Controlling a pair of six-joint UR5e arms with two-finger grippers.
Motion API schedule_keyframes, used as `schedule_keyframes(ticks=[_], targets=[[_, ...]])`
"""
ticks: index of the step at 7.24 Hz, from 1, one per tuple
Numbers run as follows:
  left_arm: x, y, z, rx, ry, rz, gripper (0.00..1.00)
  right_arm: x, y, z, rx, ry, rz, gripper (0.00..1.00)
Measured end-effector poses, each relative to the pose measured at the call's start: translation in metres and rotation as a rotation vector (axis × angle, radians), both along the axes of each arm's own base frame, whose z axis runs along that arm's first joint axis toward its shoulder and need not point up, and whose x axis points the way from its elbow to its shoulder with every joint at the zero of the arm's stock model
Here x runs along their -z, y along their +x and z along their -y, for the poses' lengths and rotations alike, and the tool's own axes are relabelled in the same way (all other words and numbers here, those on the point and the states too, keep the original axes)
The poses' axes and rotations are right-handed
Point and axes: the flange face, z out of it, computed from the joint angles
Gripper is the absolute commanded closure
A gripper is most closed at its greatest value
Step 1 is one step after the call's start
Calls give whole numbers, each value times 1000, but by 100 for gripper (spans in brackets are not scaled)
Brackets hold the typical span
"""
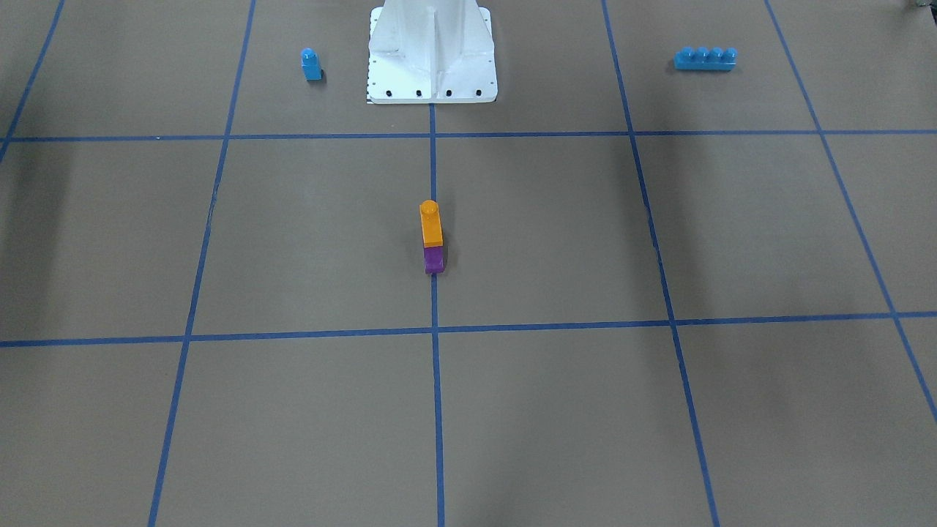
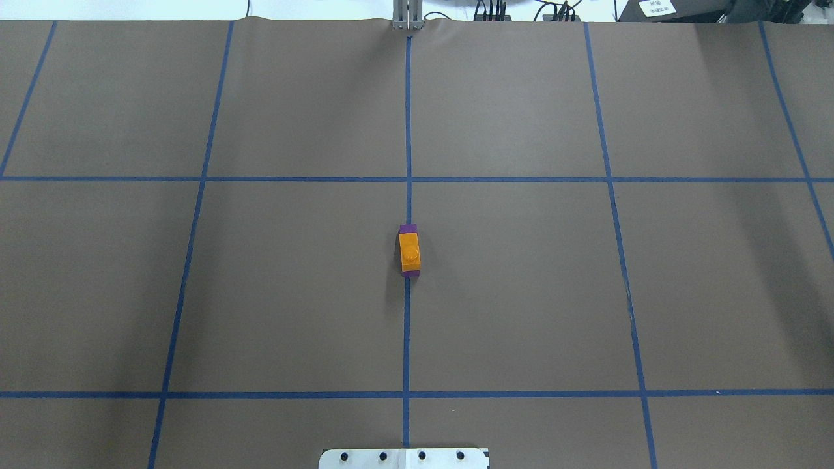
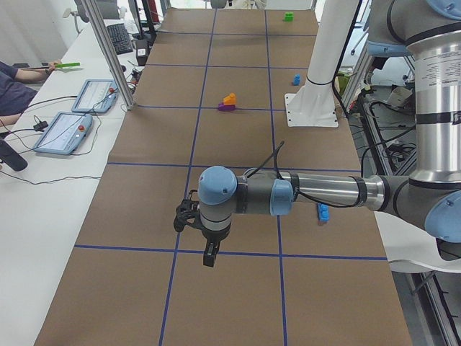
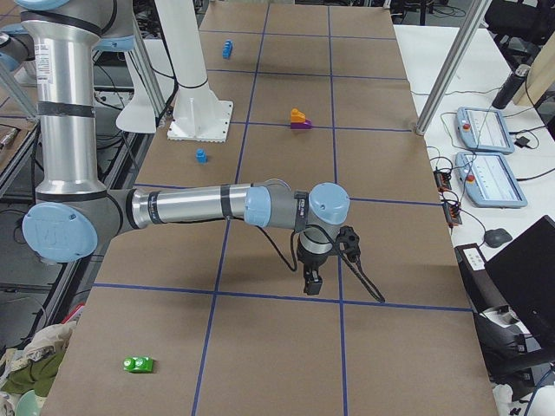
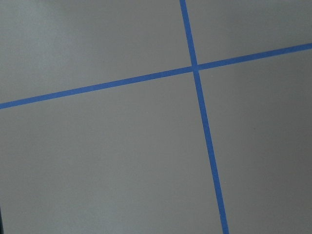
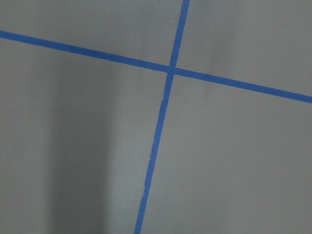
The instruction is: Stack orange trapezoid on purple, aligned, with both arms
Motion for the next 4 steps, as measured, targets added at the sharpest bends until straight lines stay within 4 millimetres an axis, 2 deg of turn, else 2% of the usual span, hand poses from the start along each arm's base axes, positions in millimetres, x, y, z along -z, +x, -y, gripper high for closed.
schedule_keyframes(ticks=[4], targets=[[-4,0,-4,-1,-8,0,0,-14,0,-13,-1,-30,0,0]])
